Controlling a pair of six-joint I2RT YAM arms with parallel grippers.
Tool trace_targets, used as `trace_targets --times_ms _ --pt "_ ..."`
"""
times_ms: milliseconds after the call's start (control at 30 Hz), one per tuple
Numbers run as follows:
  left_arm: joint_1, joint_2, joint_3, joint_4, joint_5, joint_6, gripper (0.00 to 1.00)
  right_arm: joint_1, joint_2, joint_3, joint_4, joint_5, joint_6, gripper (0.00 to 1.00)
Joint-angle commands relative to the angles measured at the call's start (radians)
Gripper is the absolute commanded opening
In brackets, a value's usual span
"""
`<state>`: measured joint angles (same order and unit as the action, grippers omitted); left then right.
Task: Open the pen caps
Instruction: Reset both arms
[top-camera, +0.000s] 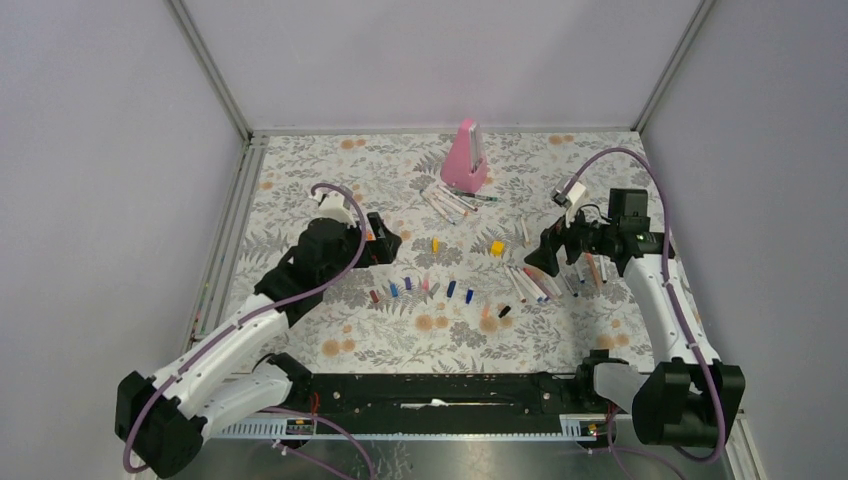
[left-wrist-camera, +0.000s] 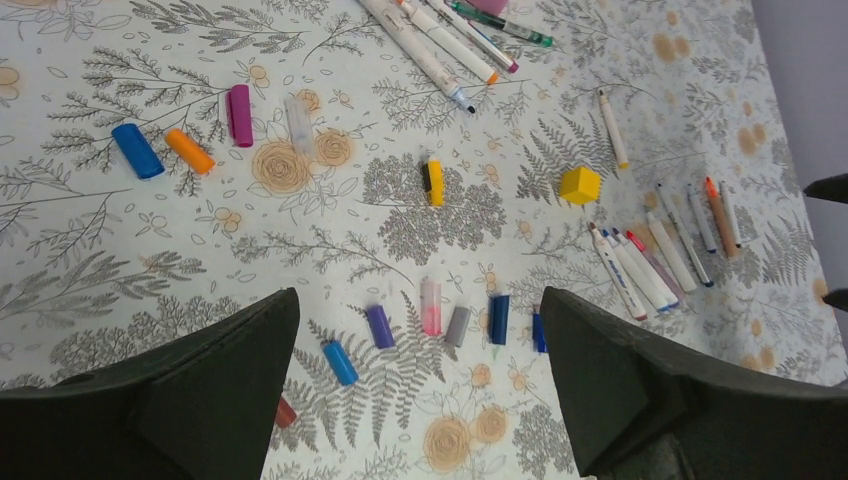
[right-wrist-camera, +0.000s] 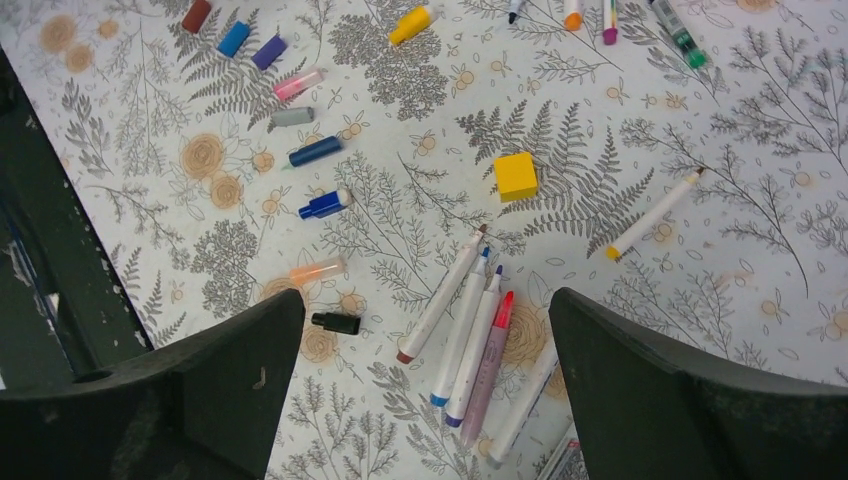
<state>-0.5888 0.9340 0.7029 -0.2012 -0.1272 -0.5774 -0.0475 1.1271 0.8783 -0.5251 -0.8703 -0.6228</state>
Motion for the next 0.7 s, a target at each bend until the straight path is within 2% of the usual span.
trace_targets --times_ms 0,267,667 --pt "0.014 0.102 0.050 0.145 0.001 -0.019 0.99 0.003 0.029 -0.028 0.074 -0.129 -0.158 1.00" --pt "0.037 0.365 0.212 0.138 0.052 0.022 0.99 0.005 0.202 0.064 0.076 -0.137 -0.164 1.00" --pt "0.098 0.609 0.346 0.233 0.212 -0.021 0.99 -0.010 0.202 0.007 0.071 -0.040 -0.153 0.99"
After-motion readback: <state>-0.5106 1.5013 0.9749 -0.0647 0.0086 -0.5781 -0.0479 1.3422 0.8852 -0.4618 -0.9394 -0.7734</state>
